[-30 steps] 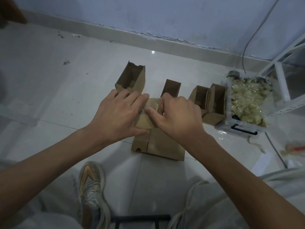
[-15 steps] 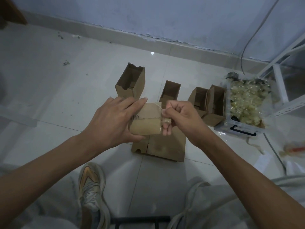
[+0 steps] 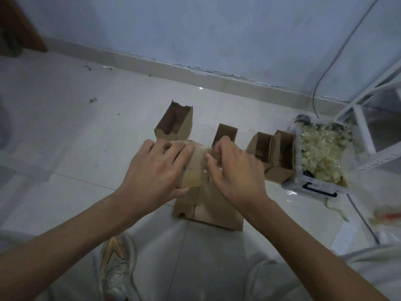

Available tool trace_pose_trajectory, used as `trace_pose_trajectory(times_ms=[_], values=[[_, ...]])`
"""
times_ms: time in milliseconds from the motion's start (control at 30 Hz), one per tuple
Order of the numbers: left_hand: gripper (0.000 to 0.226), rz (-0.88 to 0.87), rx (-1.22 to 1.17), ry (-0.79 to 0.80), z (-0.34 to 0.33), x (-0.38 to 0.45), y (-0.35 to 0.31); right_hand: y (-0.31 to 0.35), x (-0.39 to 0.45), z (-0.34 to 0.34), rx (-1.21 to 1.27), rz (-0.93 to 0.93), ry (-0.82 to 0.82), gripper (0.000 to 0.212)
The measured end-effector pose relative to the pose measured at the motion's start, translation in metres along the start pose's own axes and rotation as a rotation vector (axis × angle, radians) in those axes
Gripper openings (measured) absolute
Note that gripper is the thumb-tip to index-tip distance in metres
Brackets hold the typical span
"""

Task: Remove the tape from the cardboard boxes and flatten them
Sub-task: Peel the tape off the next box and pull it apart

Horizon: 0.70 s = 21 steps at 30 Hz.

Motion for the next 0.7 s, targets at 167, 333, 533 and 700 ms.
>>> trace_pose_trajectory(times_ms=[167,333,533,700], values=[[0.090,-0.048,0.030,0.011,-0.007,-0.001,-0.014,0.002,-0.001,-0.014,-0.160,-0.042,0.125,0.018],[0.091,-0.064,0.021,-0.020,-0.007,-0.002,-0.017,-0.003,0.004,-0.021,-0.125,0.023,0.171,0.017],[0.094,-0.057,-0.045,-0.013,-0.010,-0.003,-0.010,-0.032,0.003,-0.011,0.107,-0.031,0.171,0.019],[0.097,-0.050,-0.043,0.022,-0.021,-0.005,-0.010,-0.025,-0.005,-0.022,0.297,-0.062,0.121,0.052]])
Point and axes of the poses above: each hand's wrist, its own x-axis towards the middle knuckle, its own z-axis out of the back of the hand, y = z × x, the point moved 10 cm from there along x, towards the middle knuckle, and after that the axes turned 13 degrees about x, right-handed, at the moved point
